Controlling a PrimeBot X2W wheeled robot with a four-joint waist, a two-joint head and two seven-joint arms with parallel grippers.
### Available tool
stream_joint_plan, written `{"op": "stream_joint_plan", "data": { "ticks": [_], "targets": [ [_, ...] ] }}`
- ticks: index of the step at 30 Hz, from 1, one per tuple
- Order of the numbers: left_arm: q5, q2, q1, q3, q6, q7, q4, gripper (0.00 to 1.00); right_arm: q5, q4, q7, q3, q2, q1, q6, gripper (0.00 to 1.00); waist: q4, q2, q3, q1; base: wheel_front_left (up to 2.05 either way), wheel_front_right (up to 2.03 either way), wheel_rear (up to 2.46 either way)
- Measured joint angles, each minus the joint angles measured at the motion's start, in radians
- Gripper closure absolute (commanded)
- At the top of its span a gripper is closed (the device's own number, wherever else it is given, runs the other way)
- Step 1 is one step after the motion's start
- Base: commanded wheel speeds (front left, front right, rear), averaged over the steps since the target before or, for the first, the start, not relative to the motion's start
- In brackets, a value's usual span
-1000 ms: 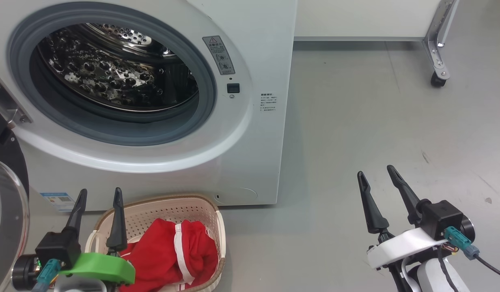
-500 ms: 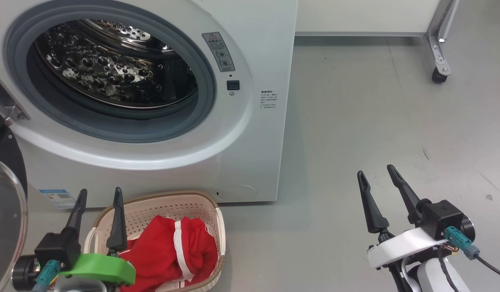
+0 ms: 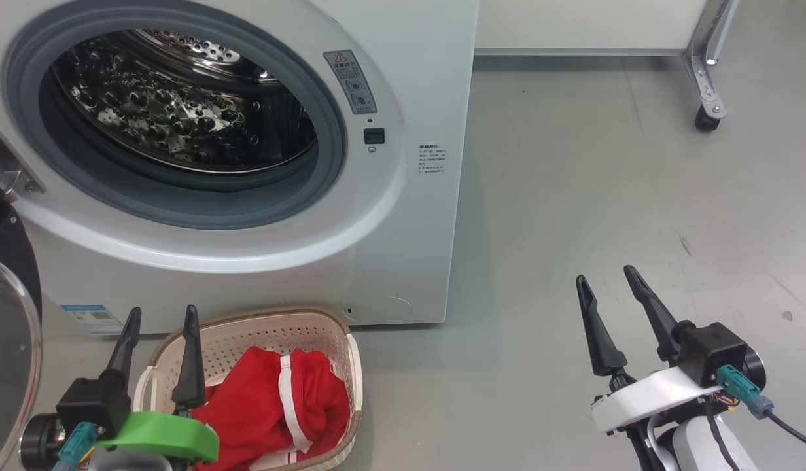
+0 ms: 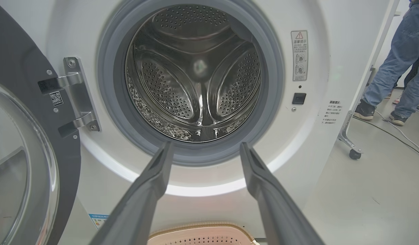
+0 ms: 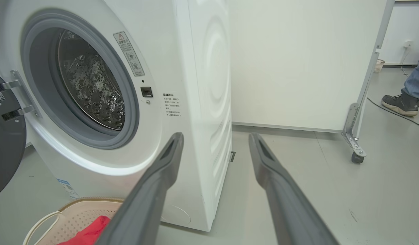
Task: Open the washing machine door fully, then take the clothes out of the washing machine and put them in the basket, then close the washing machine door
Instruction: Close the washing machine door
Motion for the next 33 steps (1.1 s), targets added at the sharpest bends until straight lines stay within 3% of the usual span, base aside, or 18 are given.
{"op": "stream_joint_plan", "data": {
  "ticks": [33],
  "targets": [
    [-0.031, -0.001, 0.0, -0.008, -0.001, 0.0, 0.004, 0.0, 0.001, 0.001, 0.0, 0.005, 0.0, 0.0, 0.0, 0.0, 0.002, 0.0, 0.014, 0.0, -0.18, 0.18, 0.0]
  ]
}}
